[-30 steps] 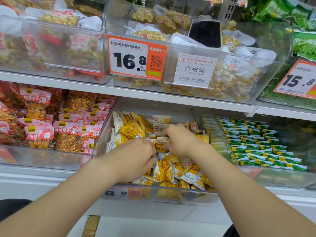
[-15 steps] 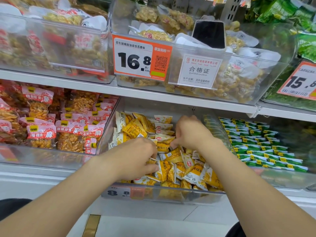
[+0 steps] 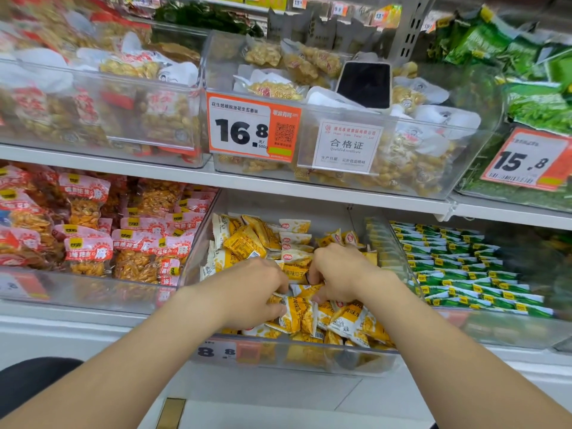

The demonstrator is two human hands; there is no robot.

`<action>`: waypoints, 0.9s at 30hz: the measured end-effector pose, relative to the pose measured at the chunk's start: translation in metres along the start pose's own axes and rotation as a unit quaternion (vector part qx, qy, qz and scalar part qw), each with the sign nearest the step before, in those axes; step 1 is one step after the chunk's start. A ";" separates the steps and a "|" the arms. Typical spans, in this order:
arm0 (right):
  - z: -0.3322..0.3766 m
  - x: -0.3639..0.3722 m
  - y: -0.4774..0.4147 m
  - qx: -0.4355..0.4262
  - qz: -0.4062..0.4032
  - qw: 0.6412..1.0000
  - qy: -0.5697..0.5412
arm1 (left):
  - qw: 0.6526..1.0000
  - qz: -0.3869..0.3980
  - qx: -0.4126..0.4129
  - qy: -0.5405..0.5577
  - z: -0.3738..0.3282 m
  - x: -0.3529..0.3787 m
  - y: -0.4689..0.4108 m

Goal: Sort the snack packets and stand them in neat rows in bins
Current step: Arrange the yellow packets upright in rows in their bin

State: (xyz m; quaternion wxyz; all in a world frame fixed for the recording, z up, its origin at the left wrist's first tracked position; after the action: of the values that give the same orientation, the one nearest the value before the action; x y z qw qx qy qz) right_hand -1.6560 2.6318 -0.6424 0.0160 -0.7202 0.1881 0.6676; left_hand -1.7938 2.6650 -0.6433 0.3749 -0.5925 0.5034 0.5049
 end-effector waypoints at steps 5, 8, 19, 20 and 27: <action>-0.005 -0.010 0.006 0.028 -0.018 0.999 -0.009 | 1.000 0.023 -0.016 0.007 0.002 0.002 0.002; -0.019 -0.017 0.010 0.053 -0.039 0.997 -0.048 | 0.999 0.037 -0.022 0.010 0.000 0.002 0.004; -0.022 -0.051 0.050 -0.003 -0.077 0.932 -0.355 | 0.957 -0.181 -0.096 0.205 0.006 -0.038 0.016; -0.018 -0.050 0.054 -0.007 -0.049 0.922 -0.383 | 0.947 -0.194 -0.084 0.242 0.002 -0.044 0.017; -0.002 -0.048 0.065 -0.025 0.050 0.800 -0.597 | 0.840 -0.258 -0.128 0.460 0.004 -0.057 0.023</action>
State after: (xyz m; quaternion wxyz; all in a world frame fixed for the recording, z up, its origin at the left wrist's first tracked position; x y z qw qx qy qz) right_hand -1.6745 2.5824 -0.5805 0.0736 -0.1682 0.1605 0.9698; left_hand -1.8162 2.6768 -0.5872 0.1378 -0.9078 0.3779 0.1185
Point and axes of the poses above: each hand's wrist, its own y-axis away from the middle knuckle, its own x-axis out of the palm, z = x × y, the point moved 8 cm from there along -y, towards the middle knuckle, and after that the axes turned 7 degrees about x, right-handed, at the moved point
